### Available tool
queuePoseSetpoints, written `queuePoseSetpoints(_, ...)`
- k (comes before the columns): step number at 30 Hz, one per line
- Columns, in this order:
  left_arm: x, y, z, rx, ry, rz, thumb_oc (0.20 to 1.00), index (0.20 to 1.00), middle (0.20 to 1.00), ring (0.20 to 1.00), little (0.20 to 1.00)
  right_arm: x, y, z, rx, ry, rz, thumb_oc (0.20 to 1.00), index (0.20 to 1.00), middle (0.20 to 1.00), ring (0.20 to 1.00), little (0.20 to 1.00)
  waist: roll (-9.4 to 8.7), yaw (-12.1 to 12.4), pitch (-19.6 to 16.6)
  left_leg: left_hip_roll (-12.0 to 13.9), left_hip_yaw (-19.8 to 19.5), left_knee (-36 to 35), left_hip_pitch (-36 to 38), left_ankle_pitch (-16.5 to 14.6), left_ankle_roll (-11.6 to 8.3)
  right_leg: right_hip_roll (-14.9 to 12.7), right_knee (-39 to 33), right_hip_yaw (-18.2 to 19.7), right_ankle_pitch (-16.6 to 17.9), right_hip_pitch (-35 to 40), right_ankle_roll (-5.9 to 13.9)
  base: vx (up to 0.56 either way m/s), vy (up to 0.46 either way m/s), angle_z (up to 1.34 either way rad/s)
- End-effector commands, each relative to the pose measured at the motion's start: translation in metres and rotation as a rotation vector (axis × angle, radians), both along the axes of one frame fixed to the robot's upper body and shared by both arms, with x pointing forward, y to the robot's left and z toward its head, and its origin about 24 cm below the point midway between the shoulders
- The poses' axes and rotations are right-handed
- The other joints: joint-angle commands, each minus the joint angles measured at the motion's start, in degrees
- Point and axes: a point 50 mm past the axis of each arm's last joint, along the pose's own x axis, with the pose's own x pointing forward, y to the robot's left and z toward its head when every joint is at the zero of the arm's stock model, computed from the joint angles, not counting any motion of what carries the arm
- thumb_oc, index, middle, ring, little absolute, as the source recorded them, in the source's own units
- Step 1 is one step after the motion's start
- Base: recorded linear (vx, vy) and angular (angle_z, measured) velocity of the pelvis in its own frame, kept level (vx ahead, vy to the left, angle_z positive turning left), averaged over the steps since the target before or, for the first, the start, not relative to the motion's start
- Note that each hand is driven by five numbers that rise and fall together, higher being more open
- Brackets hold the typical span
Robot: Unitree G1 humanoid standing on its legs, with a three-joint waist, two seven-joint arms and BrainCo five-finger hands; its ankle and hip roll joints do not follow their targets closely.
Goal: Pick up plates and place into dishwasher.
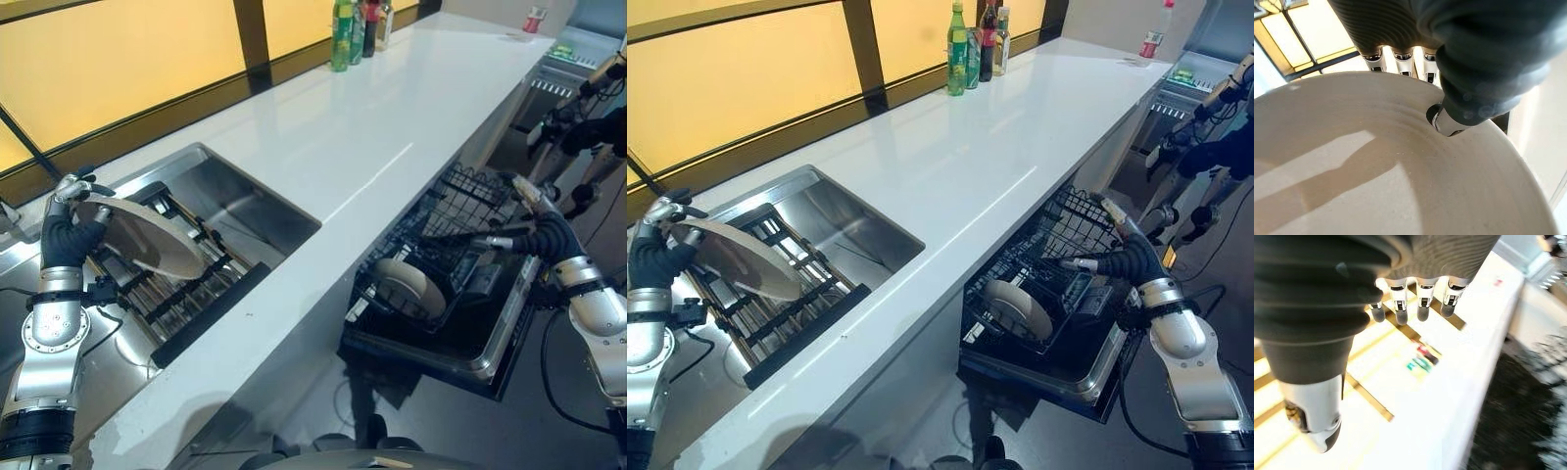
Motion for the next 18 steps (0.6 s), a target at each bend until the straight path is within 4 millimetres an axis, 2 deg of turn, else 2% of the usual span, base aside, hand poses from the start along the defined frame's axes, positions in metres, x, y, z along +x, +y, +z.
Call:
queuePoseSetpoints(1, 0.006, -0.015, 0.044, 0.074, -0.218, -0.065, 0.200, 0.200, 0.200, 0.200, 0.200, -0.002, 0.026, 0.046, 0.022, -0.283, 0.112, 1.000, 1.000, 1.000, 1.000, 1.000, -0.49, 1.5, -3.2, -0.5, -0.6, 0.4, -4.8, 3.5, 0.84, 0.5, 6.2, 0.7, -7.0, 1.0, 0.64, -0.04, -0.011, 0.01)
queuePoseSetpoints(9, 0.011, -0.028, 0.052, 0.032, -0.273, -0.117, 0.200, 0.200, 0.200, 0.200, 0.200, -0.003, 0.047, 0.076, 0.062, -0.445, 0.185, 1.000, 1.000, 1.000, 1.000, 1.000, -0.56, 2.4, -4.4, -0.5, -1.3, 0.5, -5.3, 4.0, 0.68, 0.6, 5.9, 0.0, -6.7, 1.2, 0.33, -0.03, -0.009, 0.05)
queuePoseSetpoints(13, 0.018, -0.043, 0.057, 0.004, -0.312, -0.173, 0.200, 0.200, 0.200, 0.200, 0.200, -0.003, 0.068, 0.092, 0.103, -0.509, 0.287, 1.000, 1.000, 1.000, 1.000, 1.000, -0.78, 2.8, -5.0, -0.6, -1.6, 0.4, -5.4, 4.2, 0.63, 0.7, 5.6, -0.2, -6.6, 1.4, 0.11, -0.03, -0.007, 0.06)
queuePoseSetpoints(18, 0.029, -0.067, 0.060, -0.020, -0.342, -0.252, 0.200, 0.200, 0.200, 0.200, 0.200, 0.001, 0.095, 0.099, 0.201, -0.500, 0.422, 1.000, 1.000, 1.000, 1.000, 1.000, -0.96, 3.3, -5.8, -0.7, -2.1, 0.3, -5.3, 4.3, 0.66, 0.8, 5.3, -0.4, -6.5, 1.7, -0.05, -0.01, -0.003, 0.00)
